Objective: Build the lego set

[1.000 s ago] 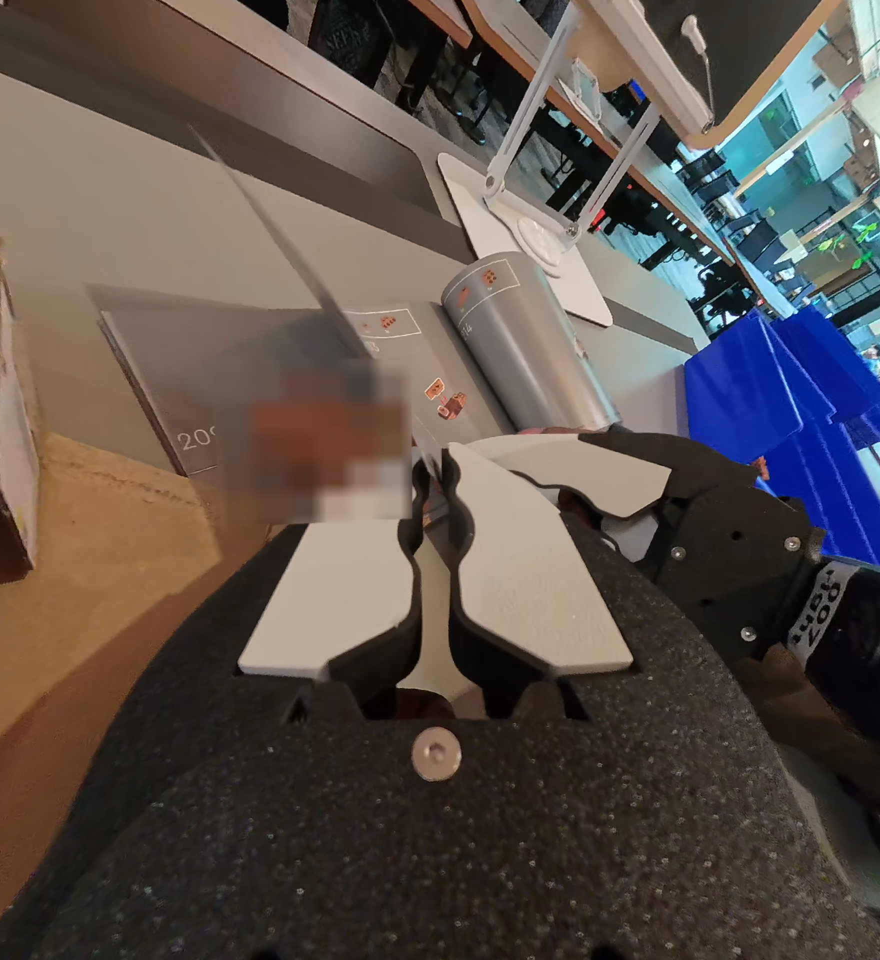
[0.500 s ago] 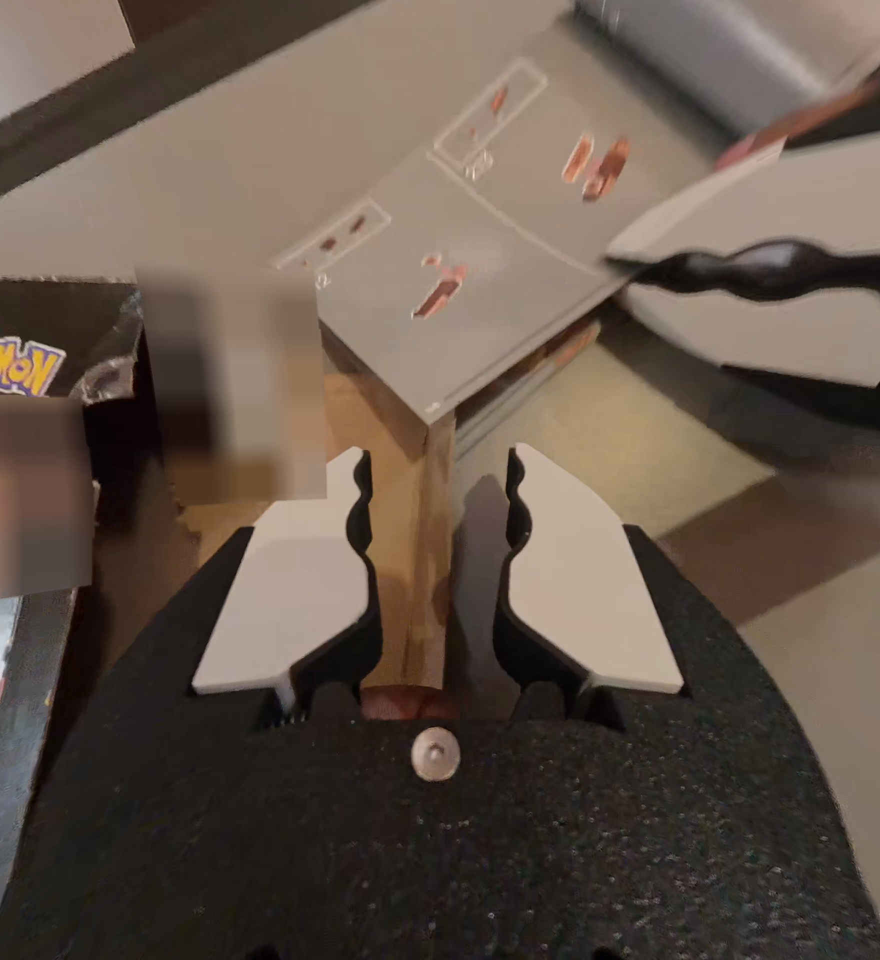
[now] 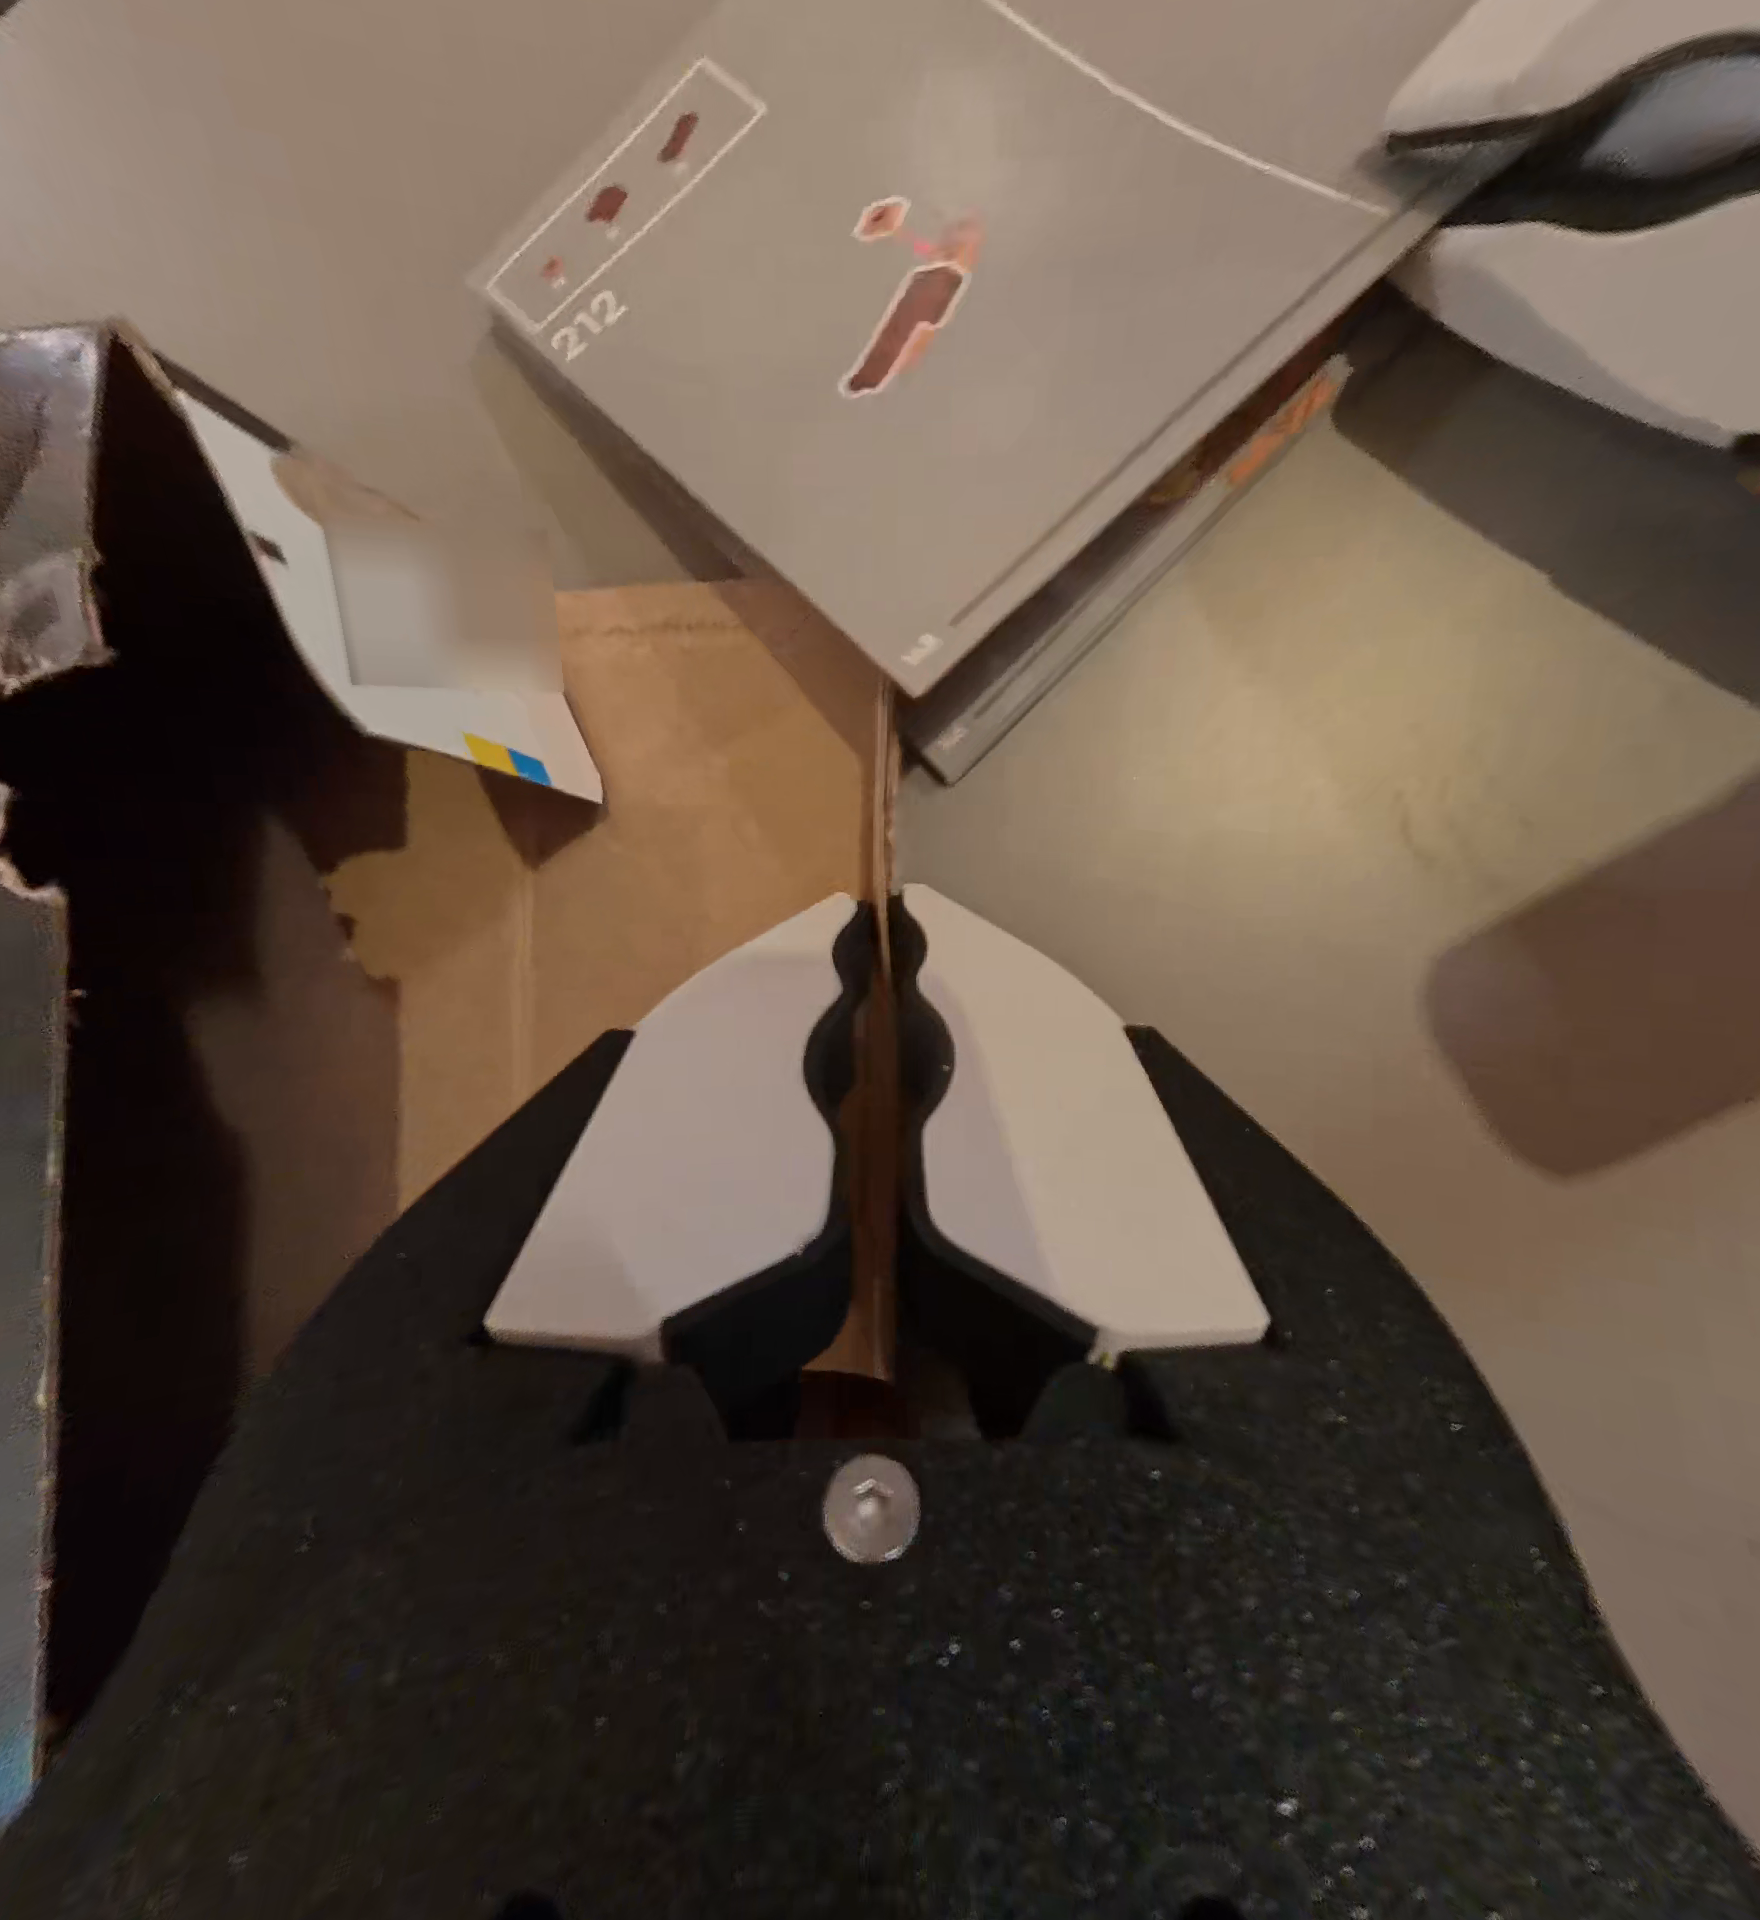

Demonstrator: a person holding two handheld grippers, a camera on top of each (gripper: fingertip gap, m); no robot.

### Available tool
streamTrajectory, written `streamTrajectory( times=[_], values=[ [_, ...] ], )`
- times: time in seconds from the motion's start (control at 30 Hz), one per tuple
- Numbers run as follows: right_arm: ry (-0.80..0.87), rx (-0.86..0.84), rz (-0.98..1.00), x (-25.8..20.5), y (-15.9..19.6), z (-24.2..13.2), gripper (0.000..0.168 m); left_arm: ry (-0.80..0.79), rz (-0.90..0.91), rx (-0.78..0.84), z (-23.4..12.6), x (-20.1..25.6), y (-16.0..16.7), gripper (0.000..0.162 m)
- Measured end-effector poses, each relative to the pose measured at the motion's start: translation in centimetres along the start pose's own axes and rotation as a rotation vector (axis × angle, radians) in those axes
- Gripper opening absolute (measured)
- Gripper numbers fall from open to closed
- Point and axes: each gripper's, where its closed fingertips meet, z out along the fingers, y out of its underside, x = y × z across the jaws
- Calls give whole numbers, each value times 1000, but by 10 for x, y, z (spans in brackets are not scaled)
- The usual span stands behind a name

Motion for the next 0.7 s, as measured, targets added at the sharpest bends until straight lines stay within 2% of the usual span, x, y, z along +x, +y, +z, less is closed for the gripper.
streamTrajectory(
  times=[0.2, 0.43, 0.63, 0.7],
  values=[
    [-10, 10, -15, -3, -2, -2, 7, -35, -85, 35, -13, -18, 1, 3],
    [-23, 25, -16, -5, -5, -3, 6, -70, -88, 65, -23, -23, -4, 3],
    [-43, 43, 2, -7, -8, -4, 9, 59, -25, 80, -12, 10, -16, 4],
    [-54, 49, 13, -7, -8, -6, 13, 37, -21, 92, -11, 10, -19, 15]
  ],
)
